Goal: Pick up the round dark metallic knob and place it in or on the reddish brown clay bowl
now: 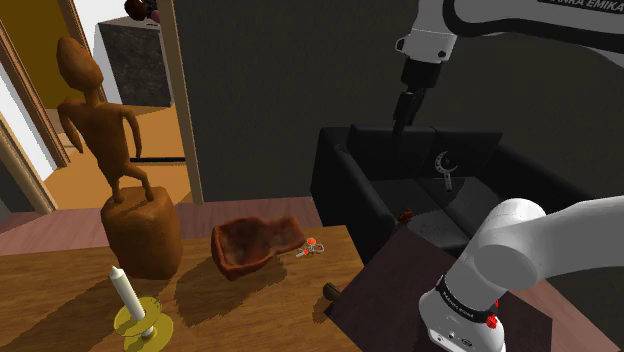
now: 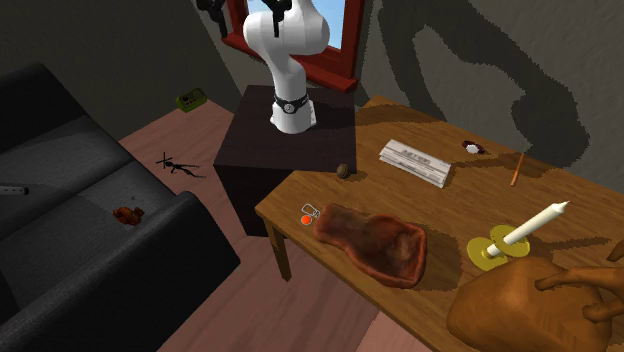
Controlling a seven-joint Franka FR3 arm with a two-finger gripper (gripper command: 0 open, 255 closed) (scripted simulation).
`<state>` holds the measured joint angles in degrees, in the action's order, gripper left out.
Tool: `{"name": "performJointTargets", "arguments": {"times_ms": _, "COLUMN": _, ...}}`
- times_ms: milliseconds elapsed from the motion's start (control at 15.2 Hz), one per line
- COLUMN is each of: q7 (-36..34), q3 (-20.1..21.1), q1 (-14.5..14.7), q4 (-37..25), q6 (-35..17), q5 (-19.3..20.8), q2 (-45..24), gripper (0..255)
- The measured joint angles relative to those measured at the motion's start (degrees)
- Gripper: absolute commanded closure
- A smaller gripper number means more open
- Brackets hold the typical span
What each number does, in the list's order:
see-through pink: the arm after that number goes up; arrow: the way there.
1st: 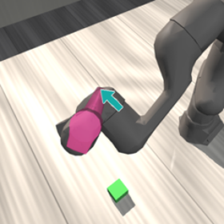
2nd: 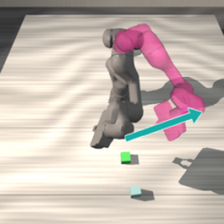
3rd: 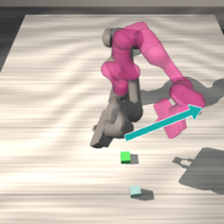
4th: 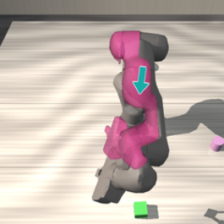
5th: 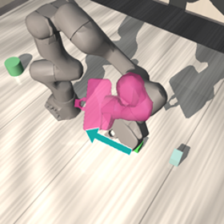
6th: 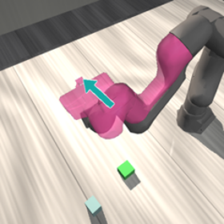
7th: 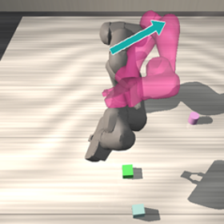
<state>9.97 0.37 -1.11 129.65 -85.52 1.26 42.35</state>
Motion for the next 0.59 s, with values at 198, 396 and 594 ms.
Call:
{"name": "performJointTargets", "arguments": {"times_ms": 198, "q7": -0.42, "q3": 0.19, "q1": 0.25, "q4": 2.79, "q6": -1.71, "q5": -0.75, "q2": 1.16, "gripper": 0}}
{"name": "performJointTargets", "arguments": {"times_ms": 396, "q7": -1.21, "q3": 0.62, "q1": 0.88, "q4": 8.85, "q6": -6.36, "q5": -2.45, "q2": 2.82, "gripper": 0}}
{"name": "performJointTargets", "arguments": {"times_ms": 594, "q7": -1.73, "q3": 0.97, "q1": 1.59, "q4": 15.42, "q6": -11.74, "q5": -4.23, "q2": 4.33, "gripper": 0}}
